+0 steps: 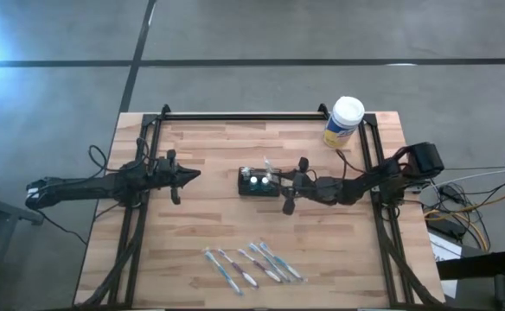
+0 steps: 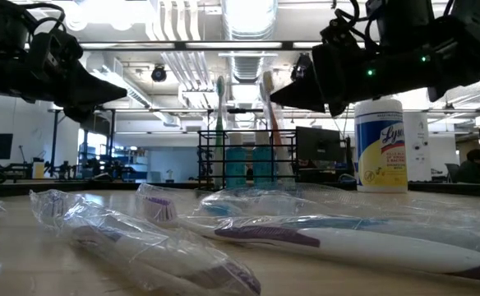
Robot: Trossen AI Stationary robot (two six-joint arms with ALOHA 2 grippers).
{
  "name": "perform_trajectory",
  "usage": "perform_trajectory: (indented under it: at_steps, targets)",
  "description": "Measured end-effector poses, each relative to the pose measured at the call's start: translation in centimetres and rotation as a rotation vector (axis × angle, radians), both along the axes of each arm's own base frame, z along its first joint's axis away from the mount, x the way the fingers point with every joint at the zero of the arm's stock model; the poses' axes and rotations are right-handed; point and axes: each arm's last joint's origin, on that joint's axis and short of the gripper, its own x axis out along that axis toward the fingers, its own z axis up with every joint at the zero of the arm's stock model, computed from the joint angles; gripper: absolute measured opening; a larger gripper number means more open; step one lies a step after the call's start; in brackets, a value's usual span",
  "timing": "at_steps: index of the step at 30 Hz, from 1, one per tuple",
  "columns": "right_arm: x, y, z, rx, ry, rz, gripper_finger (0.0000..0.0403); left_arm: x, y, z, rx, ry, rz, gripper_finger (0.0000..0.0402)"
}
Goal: Pick & Place toothbrushing station
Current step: Put the right blue toothbrush into the wire organizer
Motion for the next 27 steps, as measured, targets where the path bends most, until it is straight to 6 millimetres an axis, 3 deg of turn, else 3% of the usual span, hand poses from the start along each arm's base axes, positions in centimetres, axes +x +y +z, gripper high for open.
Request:
perform_trajectory:
  at_steps: [8, 14, 27]
  targets:
    - [-0.6, -0.1, 1.3, -0.005, 0.007, 0.0, 0.015, 0.0, 0.0, 0.0, 0.004, 0.003, -0.001, 0.0005]
    - [-1.7, -0.2, 3.3, -0.004, 0.013, 0.0, 0.0141, 0.0, 0.0, -0.1, 0.004, 0.016, -0.001, 0.0005]
    - [-7.6, 2.1, 8.6, -0.008, 0.033, 0.144, 0.0113, 0.1, 0.0, -0.5, 0.01, 0.059, -0.003, 0.0005]
